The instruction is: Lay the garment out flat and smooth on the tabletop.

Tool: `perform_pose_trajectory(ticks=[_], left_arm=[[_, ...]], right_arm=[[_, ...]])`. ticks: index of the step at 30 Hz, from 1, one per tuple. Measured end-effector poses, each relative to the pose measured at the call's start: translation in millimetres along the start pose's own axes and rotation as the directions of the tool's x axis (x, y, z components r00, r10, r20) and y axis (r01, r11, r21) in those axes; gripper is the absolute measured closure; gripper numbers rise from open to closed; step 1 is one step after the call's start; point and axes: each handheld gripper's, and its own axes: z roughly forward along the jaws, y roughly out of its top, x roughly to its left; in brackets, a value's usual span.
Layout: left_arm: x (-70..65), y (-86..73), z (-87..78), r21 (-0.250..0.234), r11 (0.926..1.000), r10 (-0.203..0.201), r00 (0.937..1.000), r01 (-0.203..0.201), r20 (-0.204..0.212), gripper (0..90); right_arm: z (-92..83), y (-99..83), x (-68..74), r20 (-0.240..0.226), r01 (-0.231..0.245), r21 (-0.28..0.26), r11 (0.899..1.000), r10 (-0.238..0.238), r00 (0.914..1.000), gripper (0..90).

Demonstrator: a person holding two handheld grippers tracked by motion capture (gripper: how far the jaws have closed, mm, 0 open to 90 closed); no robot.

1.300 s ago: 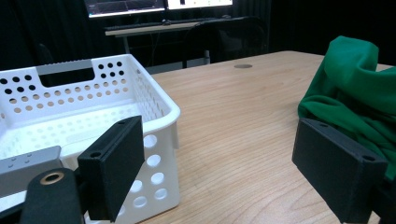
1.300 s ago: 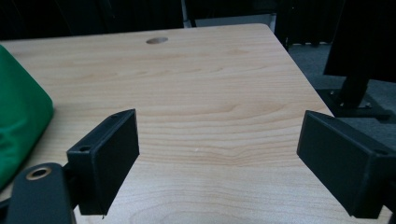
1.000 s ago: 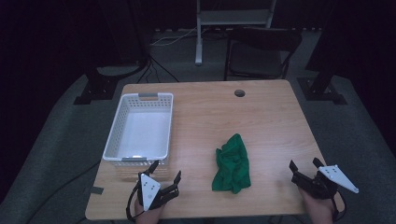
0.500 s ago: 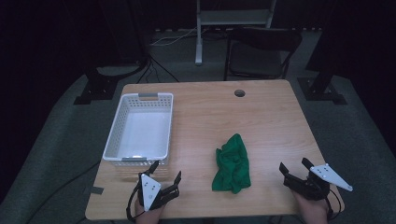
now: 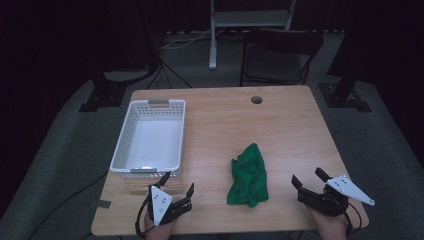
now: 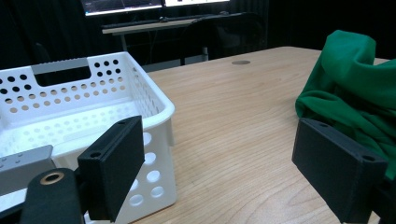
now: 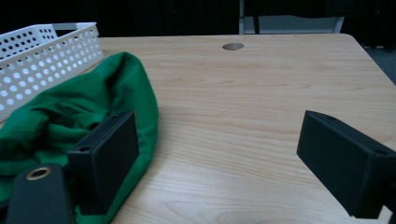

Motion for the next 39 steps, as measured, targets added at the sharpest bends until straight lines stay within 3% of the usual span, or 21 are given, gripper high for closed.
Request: perform_pose_trajectory(ticks=[24, 39], left_arm=[[0.9, 0.0, 0.0, -0.001, 1.0, -0.004, 1.0, 0.004, 0.003, 17.8], [0.5, -0.1, -0.2, -0.002, 1.0, -0.002, 1.0, 0.002, 0.006, 17.8]], right_arm=[[14.1, 11.7, 42.3, -0.121, 0.037, 0.024, 0.999, -0.034, 0.992, 12.0], [33.6, 10.3, 77.2, -0.221, 0.058, 0.072, 0.996, -0.041, 0.9744, 12.0]])
